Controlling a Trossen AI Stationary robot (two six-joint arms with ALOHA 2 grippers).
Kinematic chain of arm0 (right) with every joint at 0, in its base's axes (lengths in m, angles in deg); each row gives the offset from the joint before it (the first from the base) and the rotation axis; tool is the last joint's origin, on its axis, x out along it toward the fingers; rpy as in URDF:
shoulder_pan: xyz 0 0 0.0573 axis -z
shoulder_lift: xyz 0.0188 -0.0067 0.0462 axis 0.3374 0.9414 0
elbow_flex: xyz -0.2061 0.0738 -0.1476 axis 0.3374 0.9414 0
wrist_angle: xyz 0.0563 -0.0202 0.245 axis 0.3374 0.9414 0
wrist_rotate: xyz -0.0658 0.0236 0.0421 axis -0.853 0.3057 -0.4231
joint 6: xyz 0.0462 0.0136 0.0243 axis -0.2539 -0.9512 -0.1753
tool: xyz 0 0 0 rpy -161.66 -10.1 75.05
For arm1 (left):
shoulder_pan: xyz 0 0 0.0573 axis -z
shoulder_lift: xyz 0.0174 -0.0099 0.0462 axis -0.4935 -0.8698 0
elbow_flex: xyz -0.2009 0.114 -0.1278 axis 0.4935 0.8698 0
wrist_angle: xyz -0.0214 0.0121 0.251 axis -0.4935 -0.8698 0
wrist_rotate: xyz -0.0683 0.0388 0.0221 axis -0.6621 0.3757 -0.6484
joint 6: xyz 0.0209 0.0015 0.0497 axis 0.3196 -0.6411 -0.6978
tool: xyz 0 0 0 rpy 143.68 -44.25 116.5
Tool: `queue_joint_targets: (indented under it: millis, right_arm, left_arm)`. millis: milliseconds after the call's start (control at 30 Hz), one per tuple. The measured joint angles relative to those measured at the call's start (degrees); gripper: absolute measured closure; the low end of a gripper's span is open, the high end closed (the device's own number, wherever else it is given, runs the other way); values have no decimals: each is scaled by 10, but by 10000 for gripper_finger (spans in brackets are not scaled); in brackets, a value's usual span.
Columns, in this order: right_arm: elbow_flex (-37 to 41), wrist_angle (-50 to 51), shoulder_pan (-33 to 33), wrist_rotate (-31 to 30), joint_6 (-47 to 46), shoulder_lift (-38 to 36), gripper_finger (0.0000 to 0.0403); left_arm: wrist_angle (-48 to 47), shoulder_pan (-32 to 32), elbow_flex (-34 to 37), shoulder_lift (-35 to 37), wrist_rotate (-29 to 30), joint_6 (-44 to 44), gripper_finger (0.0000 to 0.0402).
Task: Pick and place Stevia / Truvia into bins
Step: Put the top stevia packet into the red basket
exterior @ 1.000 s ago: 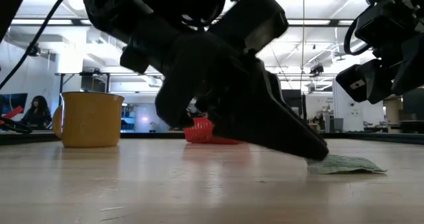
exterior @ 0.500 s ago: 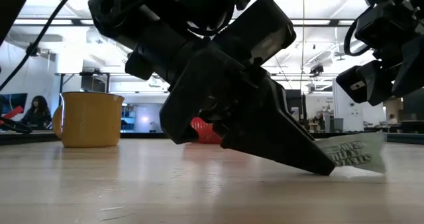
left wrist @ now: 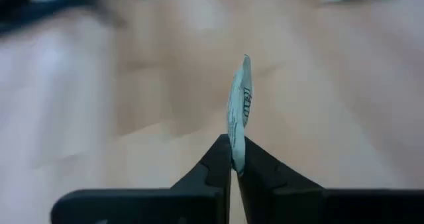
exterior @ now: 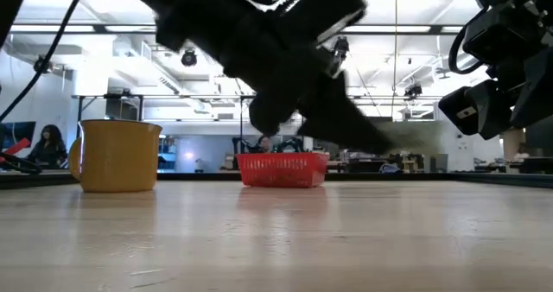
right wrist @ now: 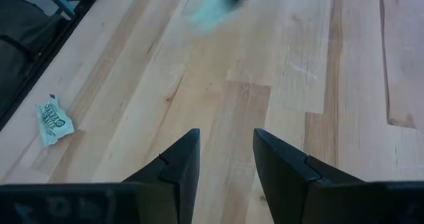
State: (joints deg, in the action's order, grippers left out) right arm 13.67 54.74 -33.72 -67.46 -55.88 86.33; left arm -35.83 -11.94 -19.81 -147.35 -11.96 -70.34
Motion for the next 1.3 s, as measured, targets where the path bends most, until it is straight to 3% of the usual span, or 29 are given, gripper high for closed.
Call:
queue_joint_targets:
  millis: [200,333,567,767,1100,1300]
  right_arm:
    - [1,-1,0,0,0,0,271]
    - [1,-9,0,0,0,4,271]
    - [2,-14,0,-2,0,13,271]
    - [2,-11,0,-11,2,19,271]
    - [2,-13,0,-10,2,20,271]
    - [2,-16,0,-10,-3,22,271]
  left_arm:
    - [-114,-13,11,77,254,-38,401]
    - [-158,-51,23,117,332,-54,401]
    - [-223,-163,23,136,329,-52,401]
    - [-241,-246,23,134,232,-47,401]
    - [-279,-269,23,133,226,-34,399]
    - [-293,-269,23,132,230,-36,334]
